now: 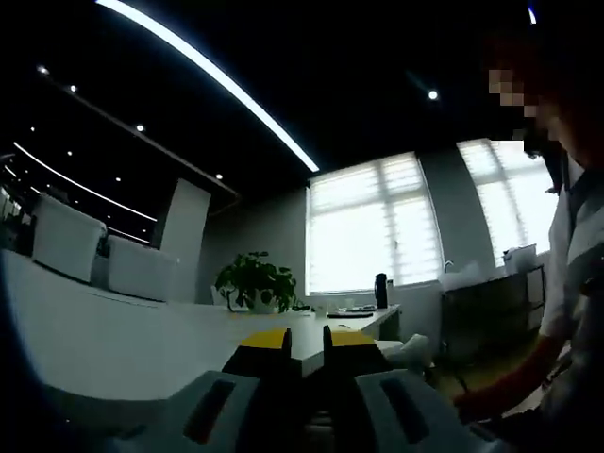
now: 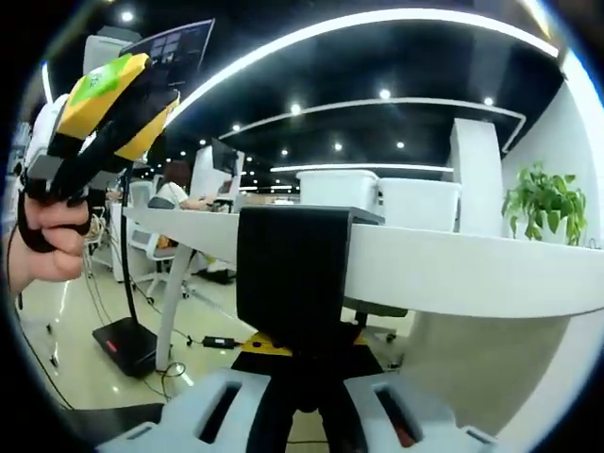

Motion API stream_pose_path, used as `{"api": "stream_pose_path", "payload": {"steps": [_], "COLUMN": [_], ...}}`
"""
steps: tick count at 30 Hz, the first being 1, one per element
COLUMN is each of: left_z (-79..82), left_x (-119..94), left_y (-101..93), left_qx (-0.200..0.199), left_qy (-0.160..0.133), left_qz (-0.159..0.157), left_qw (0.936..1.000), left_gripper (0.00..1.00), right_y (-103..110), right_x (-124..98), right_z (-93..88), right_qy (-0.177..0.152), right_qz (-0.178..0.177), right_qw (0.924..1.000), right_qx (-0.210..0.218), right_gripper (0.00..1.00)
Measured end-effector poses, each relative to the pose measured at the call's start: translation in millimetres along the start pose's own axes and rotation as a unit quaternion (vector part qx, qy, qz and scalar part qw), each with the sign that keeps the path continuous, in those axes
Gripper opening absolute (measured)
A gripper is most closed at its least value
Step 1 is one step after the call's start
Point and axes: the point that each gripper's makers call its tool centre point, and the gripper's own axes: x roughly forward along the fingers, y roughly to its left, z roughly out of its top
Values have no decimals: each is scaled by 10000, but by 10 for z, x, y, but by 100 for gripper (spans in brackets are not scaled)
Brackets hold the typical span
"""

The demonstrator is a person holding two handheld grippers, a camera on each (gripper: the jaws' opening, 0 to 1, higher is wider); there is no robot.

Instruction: Clamp the fixed fixture on the desktop, loosen the retaining clip, secure it to the edge of the desk, and tighten the retaining clip.

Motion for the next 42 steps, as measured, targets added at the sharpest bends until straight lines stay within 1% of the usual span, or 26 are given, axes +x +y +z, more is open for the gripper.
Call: {"api": "stream_pose_path", "payload": {"steps": [2, 3, 5, 6, 7, 10, 13, 14, 16, 18, 19, 20, 21, 23, 25, 26, 28, 30, 33, 37, 40, 42], "left_z": [-94, -117, -212, -254, -274, -300, -323, -337, -373, -387, -402, -425, -413, -374, -335, -323, -340, -403, -485, -481, -562, -586], "left_x": [64, 96, 142, 163, 184, 237, 322, 356, 391, 426, 452, 464, 496, 541, 590, 602, 592, 567, 489, 440, 412, 400], "left_y": [-65, -106, -228, -280, -328, -420, -444, -451, -462, -453, -429, -364, -352, -296, -261, -258, -284, -297, -309, -270, -247, -225], "left_qx": [80, 144, 354, 465, 528, 569, 510, 502, 631, 608, 616, 757, 739, 614, 555, 545, 542, 604, 701, 569, 695, 668], "left_qy": [155, 180, 430, 538, 588, 576, 508, 534, 598, 596, 620, 715, 677, 597, 547, 532, 578, 735, 899, 878, 1021, 1044], "left_qz": [-168, -278, -603, -712, -784, -894, -956, -971, -1016, -1045, -982, -834, -828, -823, -808, -801, -861, -899, -918, -822, -761, -715], "left_qw": [9997, 9993, 9966, 9949, 9938, 9927, 9928, 9926, 9910, 9909, 9913, 9911, 9915, 9929, 9937, 9939, 9931, 9914, 9892, 9911, 9894, 9897], "left_gripper": [15, 15, 15, 16, 16, 16, 16, 16, 16, 17, 17, 16, 16, 16, 16, 16, 16, 16, 17, 17, 17, 17], "right_y": [-4, 0, 3, 2, -4, -40, -67, -67, -64, -64, -63, -45, -81, -143, -197, -222, -232, -225, -222, -212, -153, -103], "right_x": [-11, -17, -14, -17, -21, -25, -35, -43, -48, -65, -73, -77, -58, -53, -67, -85, -91, -85, -59, -51, -98, -106], "right_z": [2, 4, 11, 12, 13, 9, 23, 18, 18, 17, 13, 45, 45, 47, 60, 40, 32, 25, 31, 18, 9, -20], "right_qy": [12, 5, -27, -32, -37, -5, -16, -9, -19, -65, -97, -103, -47, -115, -220, -172, -219, -273, -330, -317, -329, -265], "right_qz": [-41, -40, 5, 5, -8, -61, -141, -163, -209, -253, -279, -249, -308, -331, -399, -442, -503, -537, -592, -671, -634, -545], "right_qw": [10000, 10000, 10000, 10000, 10000, 10000, 9999, 9999, 9998, 9997, 9996, 9995, 9990, 9993, 9986, 9986, 9982, 9976, 9972, 9971, 9972, 9982], "right_qx": [16, 70, 86, 79, 56, -6, 18, 33, 33, 19, -5, -183, -308, -95, 254, 226, 252, 349, 303, 188, 229, 25], "right_gripper": [6, 6, 9, 9, 9, 9, 9, 9, 10, 11, 11, 11, 12, 15, 18, 20, 22, 21, 19, 18, 19, 19]}}
